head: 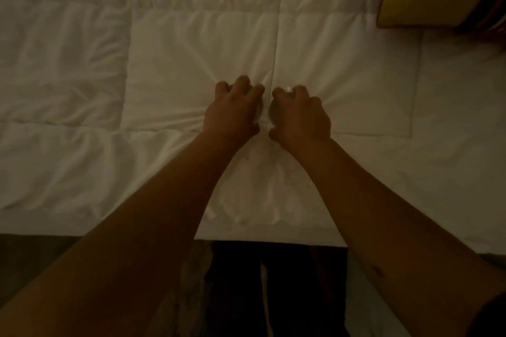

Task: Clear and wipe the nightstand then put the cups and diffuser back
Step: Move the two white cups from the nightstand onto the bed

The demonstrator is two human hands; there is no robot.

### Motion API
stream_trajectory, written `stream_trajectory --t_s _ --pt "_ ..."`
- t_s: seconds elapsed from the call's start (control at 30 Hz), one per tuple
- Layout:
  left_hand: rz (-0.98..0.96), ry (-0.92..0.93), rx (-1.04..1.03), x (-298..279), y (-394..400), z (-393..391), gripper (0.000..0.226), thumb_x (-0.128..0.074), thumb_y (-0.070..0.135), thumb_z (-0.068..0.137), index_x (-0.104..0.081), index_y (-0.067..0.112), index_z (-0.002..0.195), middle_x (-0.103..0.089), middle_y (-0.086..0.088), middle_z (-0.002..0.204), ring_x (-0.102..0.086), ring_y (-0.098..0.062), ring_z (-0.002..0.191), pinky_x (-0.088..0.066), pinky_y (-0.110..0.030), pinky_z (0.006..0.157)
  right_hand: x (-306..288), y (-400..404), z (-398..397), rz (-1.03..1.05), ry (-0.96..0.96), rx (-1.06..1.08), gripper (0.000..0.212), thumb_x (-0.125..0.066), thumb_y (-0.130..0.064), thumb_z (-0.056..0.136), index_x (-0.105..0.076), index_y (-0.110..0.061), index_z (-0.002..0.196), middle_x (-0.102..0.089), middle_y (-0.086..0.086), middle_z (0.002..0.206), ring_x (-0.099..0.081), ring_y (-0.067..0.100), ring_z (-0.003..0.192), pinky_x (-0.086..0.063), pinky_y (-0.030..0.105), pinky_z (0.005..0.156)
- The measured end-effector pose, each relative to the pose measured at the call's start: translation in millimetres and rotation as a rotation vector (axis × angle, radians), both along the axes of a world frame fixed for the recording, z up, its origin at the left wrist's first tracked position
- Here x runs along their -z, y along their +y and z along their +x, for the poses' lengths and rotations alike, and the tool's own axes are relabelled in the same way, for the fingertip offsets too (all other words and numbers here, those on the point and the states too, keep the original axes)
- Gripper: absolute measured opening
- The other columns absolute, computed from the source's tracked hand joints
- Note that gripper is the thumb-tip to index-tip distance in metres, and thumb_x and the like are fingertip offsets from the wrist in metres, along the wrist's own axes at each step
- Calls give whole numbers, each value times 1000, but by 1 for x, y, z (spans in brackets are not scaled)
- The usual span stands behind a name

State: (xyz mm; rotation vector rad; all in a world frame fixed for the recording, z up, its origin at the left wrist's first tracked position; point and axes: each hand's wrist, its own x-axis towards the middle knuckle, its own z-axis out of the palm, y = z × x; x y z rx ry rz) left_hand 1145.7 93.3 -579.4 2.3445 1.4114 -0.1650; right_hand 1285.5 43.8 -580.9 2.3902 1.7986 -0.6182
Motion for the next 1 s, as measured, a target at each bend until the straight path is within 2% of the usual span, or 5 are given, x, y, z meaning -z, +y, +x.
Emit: stream_trajectory --t_s 0.1,0.2,0.3,0.4,1.0 --pt "-11 3 -7 -7 1 1 81 -82 31 66 -39 29 136 -35 -5 143 -36 -40 121 -53 -51 79 -5 -1 1 -9 41 11 78 -81 -36 67 -38 -35 132 -39 9 136 -46 35 113 -40 36 69" --pt "-57 49 -24 -22 -4 4 86 -79 34 73 -30 29 143 -18 -7 156 -21 -44 136 -45 -60 94 -22 -3 1 -51 80 30 83 -79 -33 72 -31 -36 139 -29 10 145 -38 37 124 -48 44 81" --pt "-42 107 -24 -43 -11 6 97 -74 47 76 -11 33 149 8 -3 161 6 -43 144 -26 -66 106 -46 -10 3 -140 150 46 110 -82 -38 71 -4 -41 148 5 8 159 -14 39 141 -40 55 98" --pt "6 101 5 -80 -17 5 97 -70 52 78 -7 34 150 10 -4 161 7 -41 145 -22 -65 107 -81 -28 12 -97 116 14 121 -80 -49 70 11 -38 149 25 7 157 -5 37 145 -33 58 104" --pt "329 -184 566 -459 -79 76 75 -48 66 83 -25 31 146 -17 -8 159 -16 -35 145 -28 -59 109 -445 -186 53 138 -9 351 91 -57 -64 82 -10 -28 152 -1 2 162 -4 24 147 -22 50 115"
